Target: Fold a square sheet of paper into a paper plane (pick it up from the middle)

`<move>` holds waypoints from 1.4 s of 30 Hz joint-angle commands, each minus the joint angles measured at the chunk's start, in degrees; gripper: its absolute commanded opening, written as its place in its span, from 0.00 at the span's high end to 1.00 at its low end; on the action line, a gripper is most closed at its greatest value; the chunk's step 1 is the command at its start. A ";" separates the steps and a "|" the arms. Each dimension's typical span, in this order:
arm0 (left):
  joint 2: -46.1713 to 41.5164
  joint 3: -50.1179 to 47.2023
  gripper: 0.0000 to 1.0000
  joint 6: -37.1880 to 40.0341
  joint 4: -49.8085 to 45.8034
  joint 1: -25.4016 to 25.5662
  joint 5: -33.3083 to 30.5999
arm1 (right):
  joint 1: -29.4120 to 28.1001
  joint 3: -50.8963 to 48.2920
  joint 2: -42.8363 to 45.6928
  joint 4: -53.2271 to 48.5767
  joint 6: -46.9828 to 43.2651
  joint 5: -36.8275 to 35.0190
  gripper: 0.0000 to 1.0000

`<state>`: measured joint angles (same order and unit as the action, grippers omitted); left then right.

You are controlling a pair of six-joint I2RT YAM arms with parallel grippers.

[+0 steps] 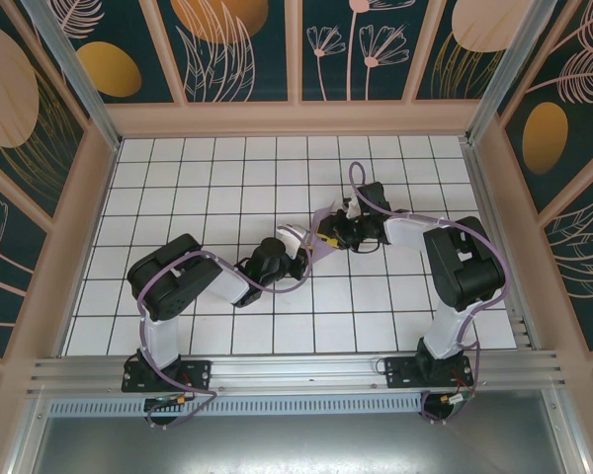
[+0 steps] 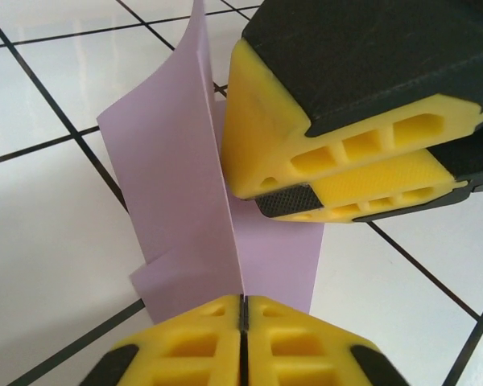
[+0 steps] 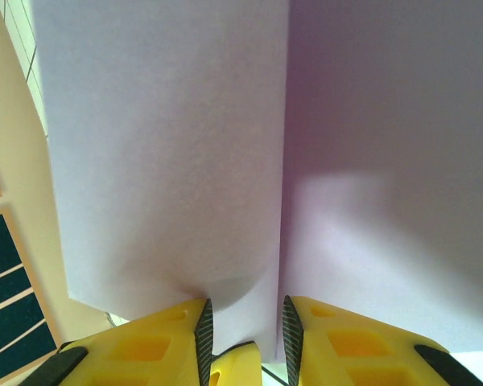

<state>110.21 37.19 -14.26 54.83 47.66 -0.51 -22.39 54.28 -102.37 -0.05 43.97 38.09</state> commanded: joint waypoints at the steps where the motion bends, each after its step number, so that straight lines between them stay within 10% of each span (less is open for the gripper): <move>1: 0.05 0.88 0.94 1.09 -0.87 0.33 -0.71 | 0.18 1.27 2.21 -1.60 -0.79 0.80 0.68; 42: -4.89 -1.42 1.00 -30.25 -10.58 -0.19 15.47 | 0.18 -11.04 6.97 4.64 -12.59 -0.03 0.57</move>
<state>104.12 34.59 -41.47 45.41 47.64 12.97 -22.22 44.05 -94.37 1.91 32.84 38.61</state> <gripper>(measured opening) 0.067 0.424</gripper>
